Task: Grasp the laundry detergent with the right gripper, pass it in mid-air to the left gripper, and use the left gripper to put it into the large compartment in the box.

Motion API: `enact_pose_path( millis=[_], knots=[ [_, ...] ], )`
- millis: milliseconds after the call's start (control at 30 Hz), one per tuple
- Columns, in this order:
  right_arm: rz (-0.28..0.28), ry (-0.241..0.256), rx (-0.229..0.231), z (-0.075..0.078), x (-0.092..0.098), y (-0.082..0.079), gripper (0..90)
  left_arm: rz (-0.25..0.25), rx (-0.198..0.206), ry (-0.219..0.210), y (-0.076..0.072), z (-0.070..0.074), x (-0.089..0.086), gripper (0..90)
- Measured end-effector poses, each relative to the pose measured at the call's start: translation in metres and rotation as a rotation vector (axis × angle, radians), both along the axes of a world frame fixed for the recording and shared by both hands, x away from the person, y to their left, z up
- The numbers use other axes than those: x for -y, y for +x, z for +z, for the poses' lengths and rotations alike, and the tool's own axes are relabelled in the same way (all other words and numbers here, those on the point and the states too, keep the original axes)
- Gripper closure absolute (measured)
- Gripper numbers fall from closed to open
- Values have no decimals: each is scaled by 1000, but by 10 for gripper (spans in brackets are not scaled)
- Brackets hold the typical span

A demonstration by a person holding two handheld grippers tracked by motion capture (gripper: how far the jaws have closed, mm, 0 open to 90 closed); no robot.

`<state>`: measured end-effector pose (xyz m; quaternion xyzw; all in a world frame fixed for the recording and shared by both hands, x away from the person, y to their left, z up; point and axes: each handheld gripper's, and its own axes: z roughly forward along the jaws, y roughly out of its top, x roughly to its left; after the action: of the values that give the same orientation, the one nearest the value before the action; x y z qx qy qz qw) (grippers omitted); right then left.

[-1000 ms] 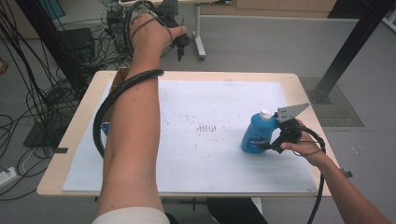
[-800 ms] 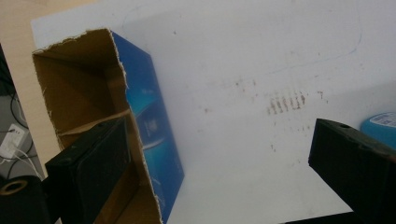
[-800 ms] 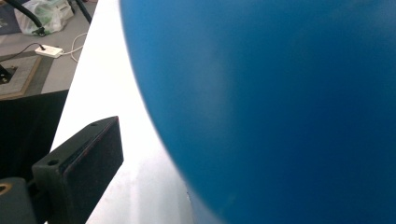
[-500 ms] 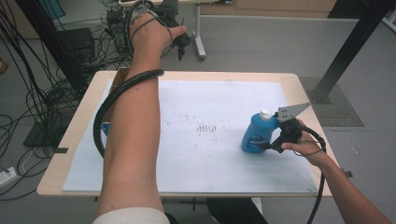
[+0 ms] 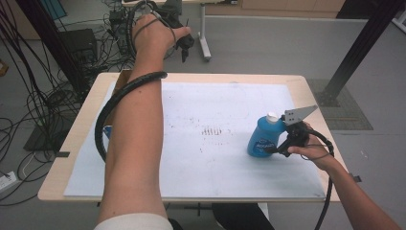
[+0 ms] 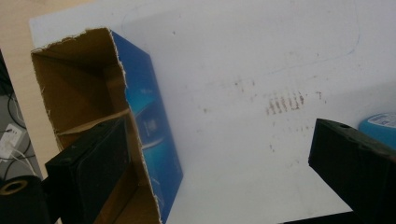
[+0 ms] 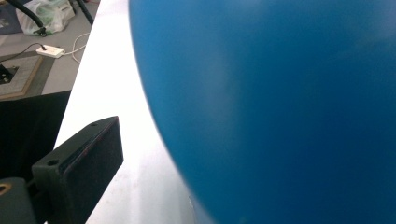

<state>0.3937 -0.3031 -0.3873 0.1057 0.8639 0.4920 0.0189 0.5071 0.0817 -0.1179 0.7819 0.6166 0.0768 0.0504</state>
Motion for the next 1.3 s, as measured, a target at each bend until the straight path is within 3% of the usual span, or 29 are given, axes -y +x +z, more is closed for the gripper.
enact_pose_path(
  millis=[1300],
  knots=[
    [-3, 14, 7, 1, 0, -1, 16, -1, 4, 1, 0, 2, 0, 58]
  ],
)
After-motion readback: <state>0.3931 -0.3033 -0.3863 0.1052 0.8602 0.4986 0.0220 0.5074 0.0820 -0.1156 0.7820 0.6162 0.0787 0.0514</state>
